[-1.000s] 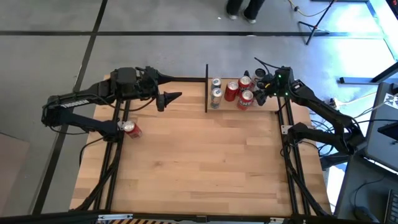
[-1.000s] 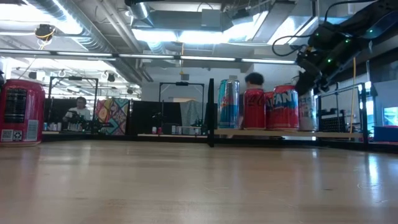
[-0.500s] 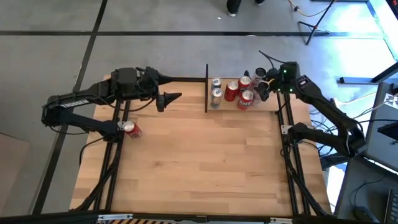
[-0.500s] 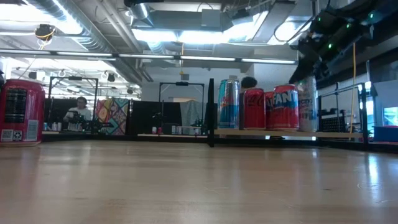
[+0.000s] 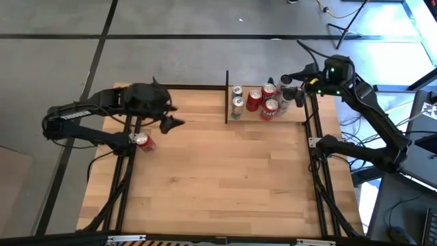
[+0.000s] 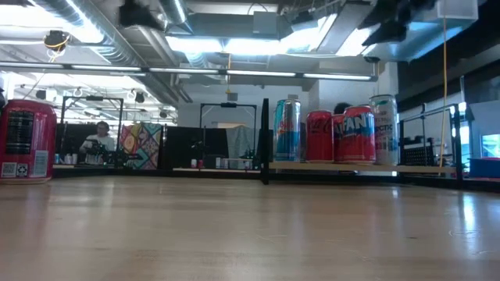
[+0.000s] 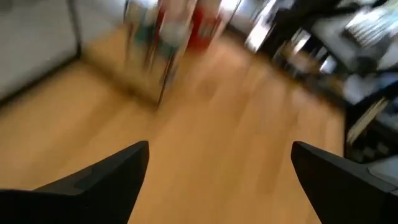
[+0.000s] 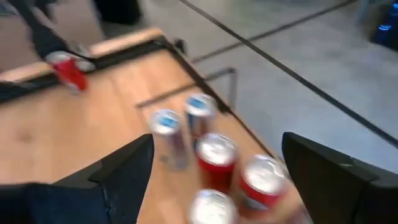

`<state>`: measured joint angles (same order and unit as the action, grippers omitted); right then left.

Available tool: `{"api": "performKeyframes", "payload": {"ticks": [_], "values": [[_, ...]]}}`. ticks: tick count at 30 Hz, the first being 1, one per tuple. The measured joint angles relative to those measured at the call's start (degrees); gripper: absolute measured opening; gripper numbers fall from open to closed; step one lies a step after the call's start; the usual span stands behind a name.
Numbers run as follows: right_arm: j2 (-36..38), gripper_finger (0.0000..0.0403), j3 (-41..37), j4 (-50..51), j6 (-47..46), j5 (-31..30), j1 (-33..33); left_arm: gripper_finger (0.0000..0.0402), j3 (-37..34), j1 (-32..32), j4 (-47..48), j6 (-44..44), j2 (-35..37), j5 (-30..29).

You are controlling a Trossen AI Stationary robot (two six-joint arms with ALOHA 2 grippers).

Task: Place canned beverage on shelf
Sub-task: Put the red-black soda can on the shelf aligned with the other red-black soda can

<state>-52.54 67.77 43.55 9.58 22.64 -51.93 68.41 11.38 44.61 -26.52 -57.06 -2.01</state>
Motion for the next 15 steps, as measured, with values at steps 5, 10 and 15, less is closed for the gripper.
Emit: {"api": "performKeyframes", "payload": {"ticks": [5,10,15], "values": [[-0.3,0.0342,-0.7,-2.4,-5.6,-0.6,8.4,0.0387,0.0,-0.3,23.5,-7.6,0.5,0.1],[-1.6,0.0342,-4.5,-7.5,-9.4,-2.6,16.3,0.0386,0.0,-0.2,39.5,-4.0,-3.7,0.2],[-4.2,0.0342,-6.8,-10.8,-11.1,-5.1,22.2,0.0386,0.0,-0.2,45.7,9.9,-9.9,0.2]]}}
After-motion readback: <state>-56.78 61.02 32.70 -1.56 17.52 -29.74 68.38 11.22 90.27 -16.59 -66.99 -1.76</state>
